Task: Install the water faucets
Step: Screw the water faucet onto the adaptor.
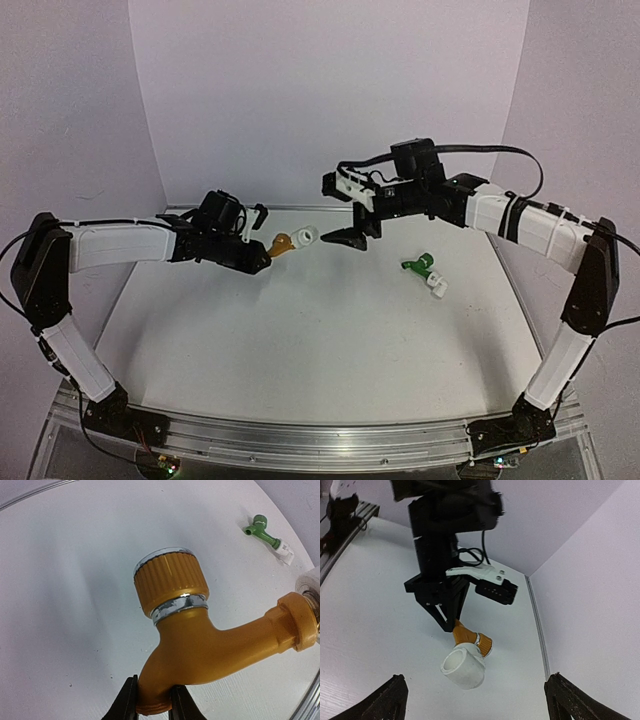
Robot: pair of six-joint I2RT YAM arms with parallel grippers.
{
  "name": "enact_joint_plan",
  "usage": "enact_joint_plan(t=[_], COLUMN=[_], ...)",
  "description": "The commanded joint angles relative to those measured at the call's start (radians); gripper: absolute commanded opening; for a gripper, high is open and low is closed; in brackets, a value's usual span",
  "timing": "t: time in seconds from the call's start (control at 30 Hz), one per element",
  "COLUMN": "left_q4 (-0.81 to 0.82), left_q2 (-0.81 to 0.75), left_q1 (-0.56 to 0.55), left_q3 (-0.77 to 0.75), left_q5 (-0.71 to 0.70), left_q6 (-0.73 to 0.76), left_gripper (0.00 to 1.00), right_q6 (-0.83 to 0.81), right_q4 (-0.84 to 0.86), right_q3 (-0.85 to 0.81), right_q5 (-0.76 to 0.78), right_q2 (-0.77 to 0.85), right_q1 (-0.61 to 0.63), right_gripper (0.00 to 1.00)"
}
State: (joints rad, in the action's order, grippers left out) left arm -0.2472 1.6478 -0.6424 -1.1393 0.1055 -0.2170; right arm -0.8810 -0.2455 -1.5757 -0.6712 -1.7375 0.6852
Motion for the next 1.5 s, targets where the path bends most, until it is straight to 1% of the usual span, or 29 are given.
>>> enact_joint_plan(t=[0.0,0.17,0.3,0.43,0.57,0.67,0.8,0.87,0.9,0.93,0.97,1.0,1.03,1.1,1.17,1.27,1.3,1.33,1.4,1.47], left_q4=[-0.019,-0.034,-0.037,-0.038,-0.041,-0.041,-0.042,-0.04,-0.037,-0.035,-0.031,-0.025,-0.017,0.016,0.079,0.184,0.213,0.233,0.242,0.243], left_q2=[-0.043,-0.038,-0.043,-0.042,-0.039,-0.037,-0.035,-0.03,-0.027,-0.024,-0.02,-0.015,-0.012,-0.007,-0.002,0.003,0.007,0.017,0.042,0.058], left_q1=[-0.002,-0.002,-0.003,-0.003,-0.005,-0.008,-0.01,-0.013,-0.014,-0.017,-0.019,-0.021,-0.022,-0.024,-0.03,-0.05,-0.057,-0.064,-0.075,-0.094], left_q3=[-0.078,-0.095,-0.099,-0.103,-0.109,-0.114,-0.122,-0.131,-0.137,-0.144,-0.151,-0.161,-0.171,-0.186,-0.187,-0.17,-0.169,-0.176,-0.2,-0.211], left_q5=[0.099,0.084,0.073,0.071,0.068,0.062,0.047,0.031,0.017,-0.003,-0.032,-0.057,-0.082,-0.156,-0.219,-0.331,-0.358,-0.381,-0.415,-0.464], left_q6=[0.001,0.017,0.027,0.033,0.037,0.04,0.043,0.042,0.041,0.04,0.036,0.029,0.02,0.0,-0.022,-0.033,-0.027,-0.023,-0.003,0.022], left_gripper=[0.0,0.0,0.0,0.0,0.0,0.0,0.0,0.0,0.0,0.0,0.0,0.0,0.0,0.0,0.0,0.0,0.0,0.0,0.0,0.0], right_q6=[-0.326,-0.36,-0.344,-0.35,-0.344,-0.338,-0.302,-0.261,-0.226,-0.182,-0.122,-0.049,0.018,0.204,0.462,0.878,1.066,1.229,1.524,1.822], right_q4=[-0.042,-0.063,-0.073,-0.073,-0.073,-0.072,-0.072,-0.072,-0.071,-0.069,-0.067,-0.062,-0.051,-0.01,0.027,0.024,0.021,0.02,0.02,0.023], right_q3=[-0.035,-0.092,-0.126,-0.145,-0.173,-0.186,-0.203,-0.207,-0.212,-0.216,-0.223,-0.227,-0.23,-0.232,-0.25,-0.315,-0.32,-0.316,-0.304,-0.299], right_q5=[0.046,0.073,0.103,0.12,0.143,0.16,0.158,0.155,0.16,0.167,0.178,0.189,0.204,0.261,0.337,0.515,0.553,0.56,0.503,0.382], right_q2=[-0.057,-0.12,-0.165,-0.199,-0.231,-0.248,-0.263,-0.266,-0.269,-0.271,-0.273,-0.275,-0.276,-0.283,-0.302,-0.342,-0.344,-0.343,-0.343,-0.356], right_q1=[0.039,0.066,0.066,0.071,0.079,0.085,0.09,0.092,0.094,0.094,0.095,0.096,0.096,0.096,0.096,0.095,0.094,0.09,0.076,0.059], right_gripper=[0.98,0.95,0.85,0.8,0.69,0.64,0.51,0.4,0.32,0.27,0.21,0.17,0.16,0.1,0.03,0.02,0.03,0.05,0.08,0.12])
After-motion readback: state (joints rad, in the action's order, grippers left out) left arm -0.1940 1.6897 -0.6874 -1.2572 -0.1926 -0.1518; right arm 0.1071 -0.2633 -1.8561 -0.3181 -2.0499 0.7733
